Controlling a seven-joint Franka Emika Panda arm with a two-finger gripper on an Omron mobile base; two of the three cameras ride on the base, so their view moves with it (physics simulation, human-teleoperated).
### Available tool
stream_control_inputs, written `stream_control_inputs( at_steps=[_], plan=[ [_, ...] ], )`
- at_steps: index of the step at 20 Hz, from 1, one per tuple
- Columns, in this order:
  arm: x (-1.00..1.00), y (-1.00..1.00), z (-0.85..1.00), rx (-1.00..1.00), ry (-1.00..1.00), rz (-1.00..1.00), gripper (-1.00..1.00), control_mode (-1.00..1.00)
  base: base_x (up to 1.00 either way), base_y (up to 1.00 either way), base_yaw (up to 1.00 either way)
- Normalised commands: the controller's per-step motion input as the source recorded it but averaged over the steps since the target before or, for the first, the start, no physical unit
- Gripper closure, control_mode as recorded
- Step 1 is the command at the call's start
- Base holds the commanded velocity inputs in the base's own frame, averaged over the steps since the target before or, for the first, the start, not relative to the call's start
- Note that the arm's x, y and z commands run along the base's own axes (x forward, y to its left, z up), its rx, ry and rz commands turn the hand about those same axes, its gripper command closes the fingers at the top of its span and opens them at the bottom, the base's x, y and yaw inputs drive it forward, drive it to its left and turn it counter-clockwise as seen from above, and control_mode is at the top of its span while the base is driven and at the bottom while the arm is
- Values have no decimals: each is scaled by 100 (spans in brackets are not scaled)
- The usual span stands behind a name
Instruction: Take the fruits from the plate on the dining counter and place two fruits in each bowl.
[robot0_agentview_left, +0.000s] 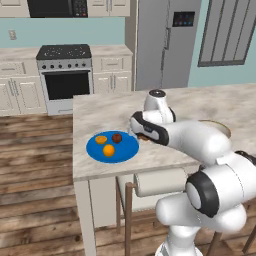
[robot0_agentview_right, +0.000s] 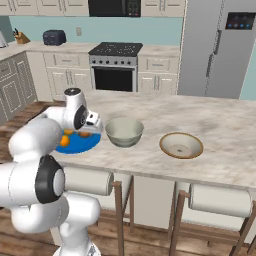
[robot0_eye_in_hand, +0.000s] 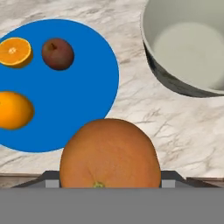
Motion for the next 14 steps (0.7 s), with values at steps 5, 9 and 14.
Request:
stream_control_inputs(
  at_steps=[5, 9, 14],
  plan=[
    [10, -41, 56, 0, 0, -1, 100, -100, 0, 0, 0],
    [46, -46, 45, 1, 4, -4, 100, -100, 0, 0, 0],
    [49, -52, 9, 0, 4, -3, 100, -100, 0, 0, 0]
  ],
)
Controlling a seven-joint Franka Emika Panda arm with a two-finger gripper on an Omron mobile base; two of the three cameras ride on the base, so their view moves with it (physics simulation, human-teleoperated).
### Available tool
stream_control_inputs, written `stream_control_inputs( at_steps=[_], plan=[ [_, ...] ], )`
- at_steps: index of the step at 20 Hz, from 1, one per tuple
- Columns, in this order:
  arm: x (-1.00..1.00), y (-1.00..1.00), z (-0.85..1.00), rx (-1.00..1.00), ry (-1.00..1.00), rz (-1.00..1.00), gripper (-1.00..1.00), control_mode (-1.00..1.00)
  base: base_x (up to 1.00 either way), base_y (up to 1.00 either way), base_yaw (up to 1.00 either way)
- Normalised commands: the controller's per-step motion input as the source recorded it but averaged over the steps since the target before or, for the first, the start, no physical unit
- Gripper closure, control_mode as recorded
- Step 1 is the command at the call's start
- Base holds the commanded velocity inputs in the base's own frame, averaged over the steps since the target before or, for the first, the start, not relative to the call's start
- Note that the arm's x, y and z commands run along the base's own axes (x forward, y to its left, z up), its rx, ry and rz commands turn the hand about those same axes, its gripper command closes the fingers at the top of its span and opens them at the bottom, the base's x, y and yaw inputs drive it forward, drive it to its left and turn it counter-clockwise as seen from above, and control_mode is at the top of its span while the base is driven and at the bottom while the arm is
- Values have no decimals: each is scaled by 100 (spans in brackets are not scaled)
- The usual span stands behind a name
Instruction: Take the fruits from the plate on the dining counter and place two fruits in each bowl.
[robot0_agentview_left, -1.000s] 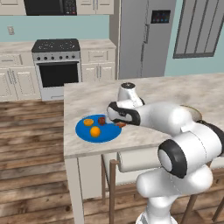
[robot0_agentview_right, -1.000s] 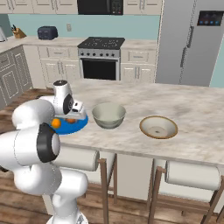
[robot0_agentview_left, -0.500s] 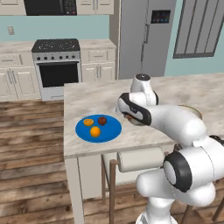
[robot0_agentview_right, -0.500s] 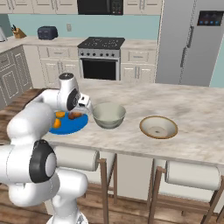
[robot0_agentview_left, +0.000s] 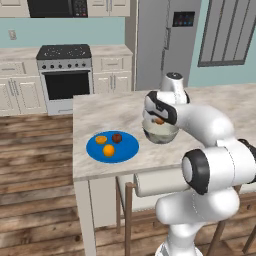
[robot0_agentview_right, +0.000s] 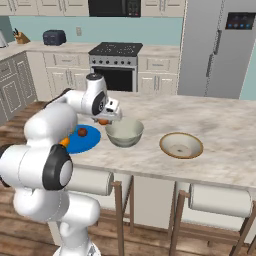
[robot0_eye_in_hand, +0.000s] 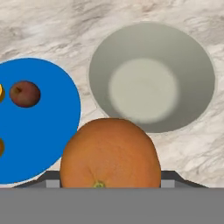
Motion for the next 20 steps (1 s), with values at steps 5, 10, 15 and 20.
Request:
stream_control_inputs(
  at_steps=[5, 10, 15, 20],
  plan=[
    [19, -56, -36, 0, 0, 0, 100, -100, 0, 0, 0],
    [17, -43, -38, 0, 3, 0, 100, -100, 0, 0, 0],
    [37, -11, -17, 0, 1, 0, 100, -100, 0, 0, 0],
    [51, 0, -15, 0, 3, 0, 100, -100, 0, 0, 0]
  ],
)
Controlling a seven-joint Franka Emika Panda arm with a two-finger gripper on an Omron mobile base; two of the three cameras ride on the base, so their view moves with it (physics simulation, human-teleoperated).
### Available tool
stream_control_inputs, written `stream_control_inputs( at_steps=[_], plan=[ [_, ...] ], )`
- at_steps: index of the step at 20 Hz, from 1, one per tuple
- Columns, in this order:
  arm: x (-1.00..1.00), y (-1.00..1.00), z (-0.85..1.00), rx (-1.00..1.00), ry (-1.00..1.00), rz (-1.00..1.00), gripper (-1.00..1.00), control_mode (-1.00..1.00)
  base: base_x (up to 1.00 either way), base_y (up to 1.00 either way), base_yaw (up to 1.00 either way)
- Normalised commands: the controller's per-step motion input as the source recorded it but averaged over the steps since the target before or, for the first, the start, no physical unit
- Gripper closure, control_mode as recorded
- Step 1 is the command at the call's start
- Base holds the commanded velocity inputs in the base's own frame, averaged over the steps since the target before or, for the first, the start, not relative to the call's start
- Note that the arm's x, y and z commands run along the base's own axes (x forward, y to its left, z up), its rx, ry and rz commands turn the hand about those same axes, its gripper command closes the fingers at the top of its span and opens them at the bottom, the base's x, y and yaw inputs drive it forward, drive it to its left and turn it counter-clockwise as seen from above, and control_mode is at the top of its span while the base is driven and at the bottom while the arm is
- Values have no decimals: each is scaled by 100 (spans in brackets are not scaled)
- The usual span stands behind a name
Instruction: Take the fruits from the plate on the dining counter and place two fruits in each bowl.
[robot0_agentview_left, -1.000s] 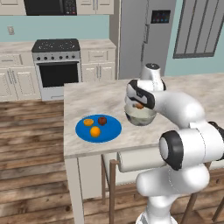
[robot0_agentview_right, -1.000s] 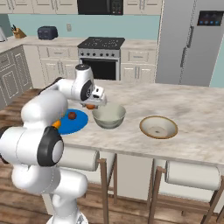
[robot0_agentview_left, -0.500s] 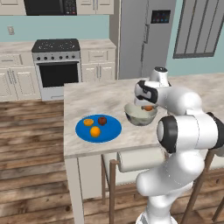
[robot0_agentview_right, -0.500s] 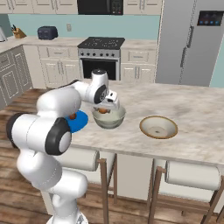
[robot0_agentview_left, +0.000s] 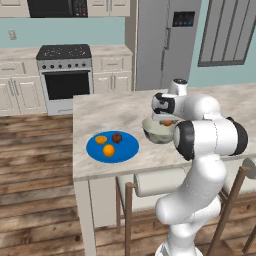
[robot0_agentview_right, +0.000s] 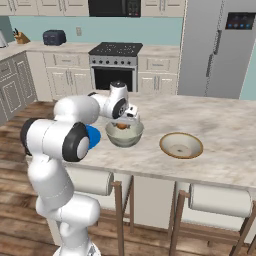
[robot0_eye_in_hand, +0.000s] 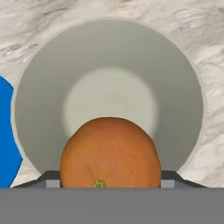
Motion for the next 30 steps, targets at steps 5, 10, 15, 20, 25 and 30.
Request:
stream_control_inputs(
  at_steps=[5, 10, 15, 20, 25, 30],
  plan=[
    [3, 0, -70, 0, 10, 0, 100, -100, 0, 0, 0],
    [0, 0, -49, 0, 4, 0, 100, -100, 0, 0, 0],
    [0, 0, -6, 0, 0, 0, -100, -100, 0, 0, 0],
    [0, 0, 0, 0, 0, 0, -100, -100, 0, 0, 0],
    [0, 0, 0, 0, 0, 0, -100, -100, 0, 0, 0],
    [0, 0, 0, 0, 0, 0, -100, -100, 0, 0, 0]
  ],
)
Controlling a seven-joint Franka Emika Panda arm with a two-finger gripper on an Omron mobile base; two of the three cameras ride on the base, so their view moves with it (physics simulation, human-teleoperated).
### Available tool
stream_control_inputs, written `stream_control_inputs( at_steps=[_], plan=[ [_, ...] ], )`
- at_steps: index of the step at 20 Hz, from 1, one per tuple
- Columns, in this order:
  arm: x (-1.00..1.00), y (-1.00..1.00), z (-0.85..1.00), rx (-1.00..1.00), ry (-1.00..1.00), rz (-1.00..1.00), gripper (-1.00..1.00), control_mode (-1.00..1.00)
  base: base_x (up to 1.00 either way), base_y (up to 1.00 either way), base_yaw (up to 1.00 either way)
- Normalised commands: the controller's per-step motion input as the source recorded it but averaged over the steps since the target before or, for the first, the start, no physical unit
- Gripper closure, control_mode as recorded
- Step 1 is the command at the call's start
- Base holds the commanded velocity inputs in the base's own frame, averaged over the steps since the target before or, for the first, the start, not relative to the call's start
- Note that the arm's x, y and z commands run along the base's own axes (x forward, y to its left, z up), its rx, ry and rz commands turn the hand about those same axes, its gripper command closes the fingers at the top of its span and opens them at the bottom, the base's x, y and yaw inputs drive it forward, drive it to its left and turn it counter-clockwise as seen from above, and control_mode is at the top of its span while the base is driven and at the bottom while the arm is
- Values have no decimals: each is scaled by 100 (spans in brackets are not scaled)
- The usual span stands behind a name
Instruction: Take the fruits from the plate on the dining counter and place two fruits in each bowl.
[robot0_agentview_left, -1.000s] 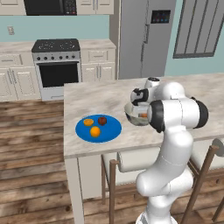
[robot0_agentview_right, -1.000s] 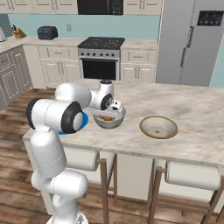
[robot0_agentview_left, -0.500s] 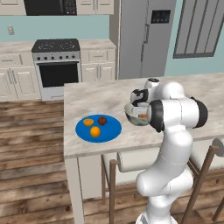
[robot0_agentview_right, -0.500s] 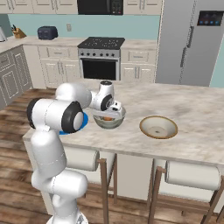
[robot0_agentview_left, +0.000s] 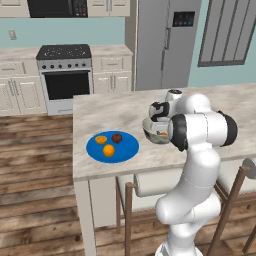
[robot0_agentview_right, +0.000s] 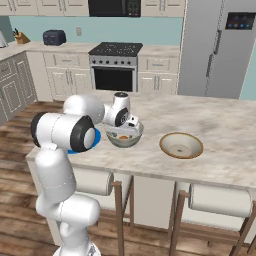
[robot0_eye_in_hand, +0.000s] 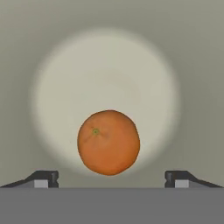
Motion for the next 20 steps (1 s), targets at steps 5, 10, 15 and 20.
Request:
stream_control_inputs(
  at_steps=[5, 10, 15, 20],
  plan=[
    [-6, 1, 49, 0, -6, -1, -100, -100, 0, 0, 0],
    [-16, 0, 50, 0, -2, 0, -100, -100, 0, 0, 0],
    [-79, 0, 28, 0, 0, 0, -100, -100, 0, 0, 0],
    [-99, 12, 6, 0, 0, 0, -100, -100, 0, 0, 0]
  ],
)
